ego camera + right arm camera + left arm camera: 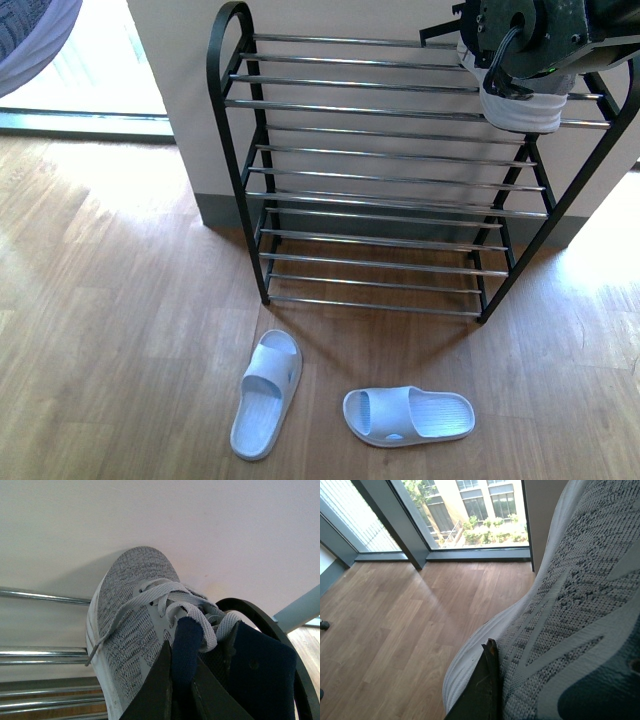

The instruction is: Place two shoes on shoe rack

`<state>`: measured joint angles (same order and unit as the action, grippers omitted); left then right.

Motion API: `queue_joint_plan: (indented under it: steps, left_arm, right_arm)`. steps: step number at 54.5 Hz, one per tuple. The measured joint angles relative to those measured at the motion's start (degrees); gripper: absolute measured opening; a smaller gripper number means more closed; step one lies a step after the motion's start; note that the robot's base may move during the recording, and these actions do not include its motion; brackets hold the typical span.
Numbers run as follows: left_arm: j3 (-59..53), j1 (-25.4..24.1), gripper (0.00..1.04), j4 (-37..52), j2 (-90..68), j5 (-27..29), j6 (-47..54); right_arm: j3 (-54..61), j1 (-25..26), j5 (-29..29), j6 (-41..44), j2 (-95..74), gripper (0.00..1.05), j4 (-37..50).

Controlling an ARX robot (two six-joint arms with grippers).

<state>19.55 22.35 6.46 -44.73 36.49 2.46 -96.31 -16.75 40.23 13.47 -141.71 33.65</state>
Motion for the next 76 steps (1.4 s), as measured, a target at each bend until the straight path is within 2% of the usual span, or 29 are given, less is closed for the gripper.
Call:
queue_joint_plan:
  steps: [20,31,40,46,51,59,70,76]
  left_arm:
    - [0.00,0.00,0.02,0.00,0.00,-0.04,0.00]
    - [0.00,0.00,0.02,-0.02,0.00,-0.04,0.00]
    - [0.00,0.00,0.02,-0.02,0.00,-0.04,0.00]
    - [0.00,0.00,0.02,0.00,0.00,-0.02,0.00]
    - [0.00,0.00,0.02,0.00,0.00,-0.02,-0.02]
    - [0.00,0.00,0.02,0.00,0.00,-0.04,0.00]
    - [0.00,0.00,0.02,0.00,0.00,-0.02,0.00]
    - [0.00,0.00,0.02,0.00,0.00,-0.02,0.00]
  right_arm:
    - [0.33,1.66,-5.57,-2.45,1.88,0.59,-1.05]
    - [10.99,2.03,-12.90,-7.76,13.22,0.96,-0.83]
    - [21.94,3.02,-23.45,-12.90,23.85,0.96,0.35]
    - [36.00,4.79,-32.39,-16.44,36.04,0.96,3.26]
    - [44.96,6.38,-37.62,-18.43,45.59,0.96,3.37]
    - [65.11,13.46,-50.62,-21.05,71.21,0.96,1.07]
    - [77.37,21.94,-59.89,-21.46,85.99,0.96,0.55]
    - [79.19,24.06,-60.43,-21.53,87.03,0.96,0.83]
